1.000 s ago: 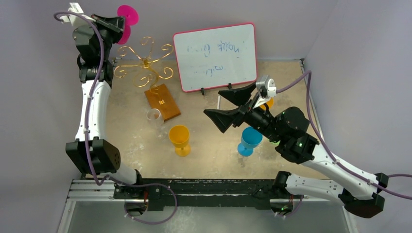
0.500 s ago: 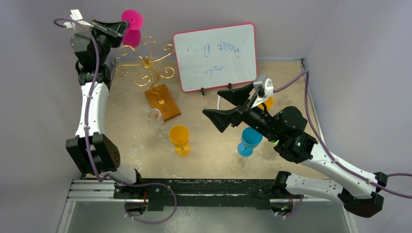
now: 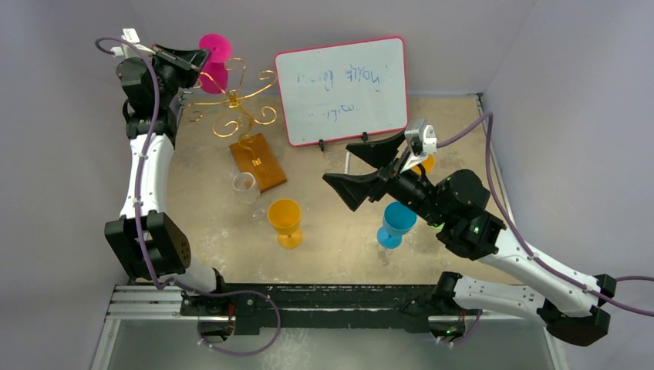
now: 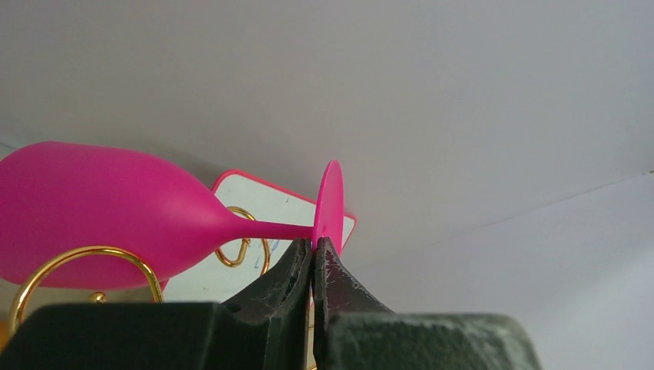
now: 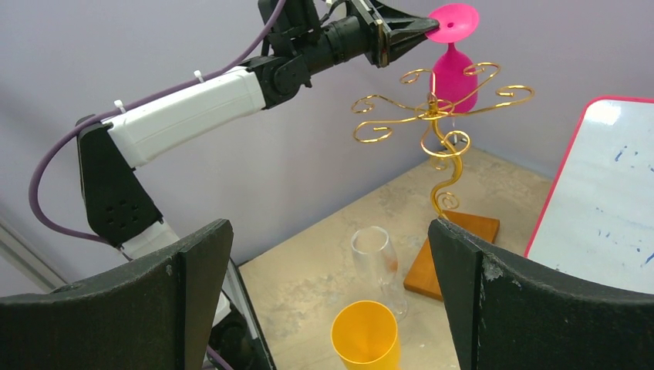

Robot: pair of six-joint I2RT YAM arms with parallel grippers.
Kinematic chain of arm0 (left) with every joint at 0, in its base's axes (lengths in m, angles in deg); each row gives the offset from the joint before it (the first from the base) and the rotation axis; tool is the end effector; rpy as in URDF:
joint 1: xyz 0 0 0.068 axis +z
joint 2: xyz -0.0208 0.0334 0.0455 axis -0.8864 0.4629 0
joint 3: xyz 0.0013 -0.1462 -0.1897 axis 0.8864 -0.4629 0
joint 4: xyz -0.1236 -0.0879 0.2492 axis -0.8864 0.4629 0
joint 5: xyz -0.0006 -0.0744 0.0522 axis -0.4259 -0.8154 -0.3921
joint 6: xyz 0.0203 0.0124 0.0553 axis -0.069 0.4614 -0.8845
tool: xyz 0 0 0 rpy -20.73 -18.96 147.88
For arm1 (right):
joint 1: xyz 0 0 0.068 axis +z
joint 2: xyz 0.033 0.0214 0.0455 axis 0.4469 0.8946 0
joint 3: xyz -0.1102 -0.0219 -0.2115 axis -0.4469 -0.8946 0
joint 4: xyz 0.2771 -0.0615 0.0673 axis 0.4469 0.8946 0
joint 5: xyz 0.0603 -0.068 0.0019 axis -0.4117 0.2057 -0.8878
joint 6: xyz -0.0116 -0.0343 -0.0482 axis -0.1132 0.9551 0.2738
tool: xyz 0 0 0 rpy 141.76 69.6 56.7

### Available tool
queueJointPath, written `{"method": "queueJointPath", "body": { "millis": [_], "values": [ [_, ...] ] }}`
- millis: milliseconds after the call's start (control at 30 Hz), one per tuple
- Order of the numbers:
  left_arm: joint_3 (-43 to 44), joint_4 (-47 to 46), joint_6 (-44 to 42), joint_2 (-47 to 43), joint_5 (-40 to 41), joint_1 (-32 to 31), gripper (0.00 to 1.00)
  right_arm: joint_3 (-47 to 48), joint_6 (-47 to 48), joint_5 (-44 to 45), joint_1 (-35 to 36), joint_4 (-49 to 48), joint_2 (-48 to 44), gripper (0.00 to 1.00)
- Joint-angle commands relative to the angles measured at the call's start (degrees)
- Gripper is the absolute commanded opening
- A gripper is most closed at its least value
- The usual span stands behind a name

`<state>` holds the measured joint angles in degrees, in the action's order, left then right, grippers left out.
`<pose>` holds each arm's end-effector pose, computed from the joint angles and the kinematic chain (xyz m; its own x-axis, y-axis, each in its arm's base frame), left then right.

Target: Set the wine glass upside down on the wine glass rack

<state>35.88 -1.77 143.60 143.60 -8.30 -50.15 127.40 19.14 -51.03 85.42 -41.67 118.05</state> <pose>0.3982 0.0679 0.4099 -0.1335 -0.8743 -0.4667 0.1967 0.4382 -0.8771 0.1280 0.2083 0.4500 -0.0377 0.4847 -0.8739 -0.8593 0.4306 0.2760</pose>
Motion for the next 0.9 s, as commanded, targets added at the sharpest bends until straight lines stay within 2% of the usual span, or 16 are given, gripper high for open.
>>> {"method": "queueJointPath", "body": {
  "millis": [0,867],
  "values": [
    [-0.59,-0.01,-2.41,-3.52,-1.19,0.36,0.00,0.81,0.05,0.35,0.32,-2.63,-0.67,1.00],
    [-1.54,-0.83,1.14,-1.59,-10.12,0.38,0.00,0.65,0.80,1.14,0.33,-3.46,-0.27,1.00]
  ]
}}
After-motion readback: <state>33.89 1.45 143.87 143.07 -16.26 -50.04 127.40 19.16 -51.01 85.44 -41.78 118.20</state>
